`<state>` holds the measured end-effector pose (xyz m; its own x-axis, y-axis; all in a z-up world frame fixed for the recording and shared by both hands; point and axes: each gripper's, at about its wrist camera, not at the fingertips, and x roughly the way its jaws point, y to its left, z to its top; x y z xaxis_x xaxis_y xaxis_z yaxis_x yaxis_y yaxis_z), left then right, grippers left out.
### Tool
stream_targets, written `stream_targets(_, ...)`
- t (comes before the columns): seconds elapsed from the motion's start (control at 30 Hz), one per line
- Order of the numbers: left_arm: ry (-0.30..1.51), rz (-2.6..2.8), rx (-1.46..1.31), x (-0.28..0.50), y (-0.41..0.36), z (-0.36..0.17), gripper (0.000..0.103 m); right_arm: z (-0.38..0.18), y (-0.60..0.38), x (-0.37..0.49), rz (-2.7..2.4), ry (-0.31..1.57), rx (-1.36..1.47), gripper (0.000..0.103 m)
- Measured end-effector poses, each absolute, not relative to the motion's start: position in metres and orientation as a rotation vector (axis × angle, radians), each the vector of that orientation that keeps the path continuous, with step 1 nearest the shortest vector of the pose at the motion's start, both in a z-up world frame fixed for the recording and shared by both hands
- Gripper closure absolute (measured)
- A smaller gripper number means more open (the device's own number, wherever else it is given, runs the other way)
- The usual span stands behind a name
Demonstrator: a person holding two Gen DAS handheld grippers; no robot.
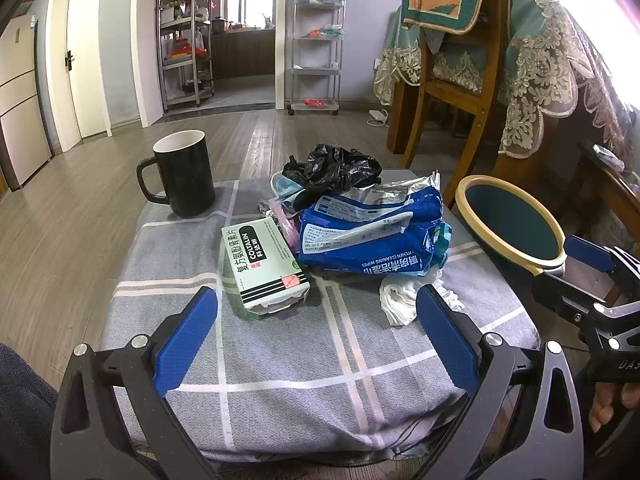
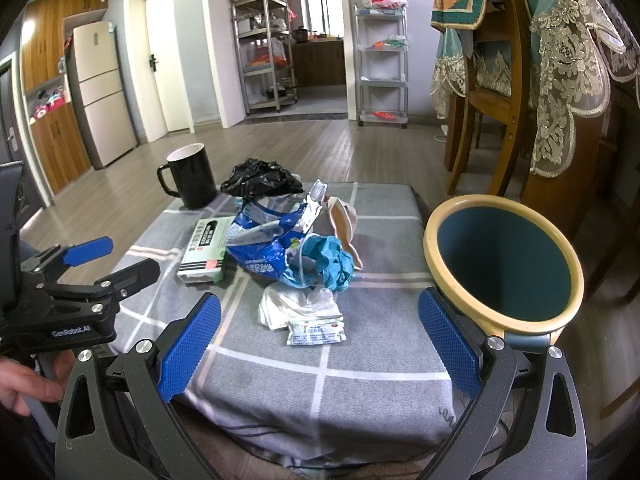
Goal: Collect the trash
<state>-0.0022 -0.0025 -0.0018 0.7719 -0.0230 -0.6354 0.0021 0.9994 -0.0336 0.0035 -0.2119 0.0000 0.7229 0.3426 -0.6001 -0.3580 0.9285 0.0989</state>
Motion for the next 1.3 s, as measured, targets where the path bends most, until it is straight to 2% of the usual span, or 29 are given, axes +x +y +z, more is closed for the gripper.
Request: stream_targets(1.3,0.688,-0.029,-0.033,-0.0022,-0.0042,0.0012,0.006,0.0016,-0.2097,0.0026,0.386,0.657,-0.026,0.005)
